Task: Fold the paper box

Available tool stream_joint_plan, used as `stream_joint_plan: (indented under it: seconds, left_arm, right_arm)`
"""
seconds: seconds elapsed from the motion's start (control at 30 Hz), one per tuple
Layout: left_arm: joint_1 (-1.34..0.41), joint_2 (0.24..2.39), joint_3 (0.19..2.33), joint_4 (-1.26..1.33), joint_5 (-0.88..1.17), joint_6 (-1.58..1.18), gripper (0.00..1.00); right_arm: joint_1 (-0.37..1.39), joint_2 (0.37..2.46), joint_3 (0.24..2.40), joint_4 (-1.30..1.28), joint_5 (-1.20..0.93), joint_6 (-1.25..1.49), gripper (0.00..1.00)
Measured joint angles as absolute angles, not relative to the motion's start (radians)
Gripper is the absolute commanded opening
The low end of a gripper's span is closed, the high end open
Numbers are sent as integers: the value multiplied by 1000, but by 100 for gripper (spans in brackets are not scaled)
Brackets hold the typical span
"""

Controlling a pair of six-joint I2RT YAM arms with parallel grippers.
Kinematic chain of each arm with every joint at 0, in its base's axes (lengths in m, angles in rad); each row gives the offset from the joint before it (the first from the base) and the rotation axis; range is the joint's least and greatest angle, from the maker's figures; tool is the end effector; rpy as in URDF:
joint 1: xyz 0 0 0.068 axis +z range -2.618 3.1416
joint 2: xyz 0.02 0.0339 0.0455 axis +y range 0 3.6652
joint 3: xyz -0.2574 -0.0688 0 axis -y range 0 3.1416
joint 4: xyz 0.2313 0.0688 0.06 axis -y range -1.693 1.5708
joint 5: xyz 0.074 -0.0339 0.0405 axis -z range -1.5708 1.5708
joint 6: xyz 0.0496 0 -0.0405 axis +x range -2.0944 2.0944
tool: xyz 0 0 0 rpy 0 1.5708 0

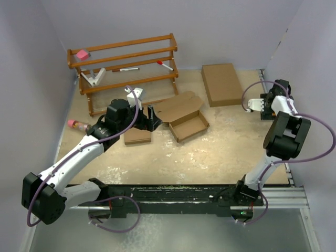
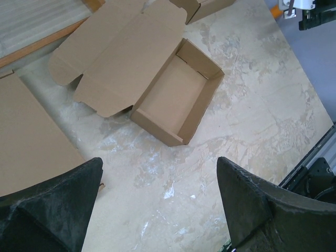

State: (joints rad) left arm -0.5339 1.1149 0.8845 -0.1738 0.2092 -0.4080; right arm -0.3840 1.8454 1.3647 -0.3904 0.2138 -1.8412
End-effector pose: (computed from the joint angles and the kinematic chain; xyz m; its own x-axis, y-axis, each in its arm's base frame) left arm 0.2170 -0.1403 0.3020 -0.5735 -0.1118 -0.8115 0.4735 0.7632 -0.4398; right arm 0.3683 -0.1602 0.2138 -0.2854 -0.9004 0.3284 -0.8152 0.0478 -0.5772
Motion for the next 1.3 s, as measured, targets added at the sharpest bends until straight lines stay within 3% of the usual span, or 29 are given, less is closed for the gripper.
stream_joint_plan:
  seconds: [0.8,1.3]
  left_arm:
    - [-532,1220,884,-147,221,-455,92]
    - [-532,1220,884,-147,217,-458,92]
  right_arm:
    - [-416,2167,1564,-390,191,-1998,70]
    - [-416,2253,1634,-421,210,-1995,32]
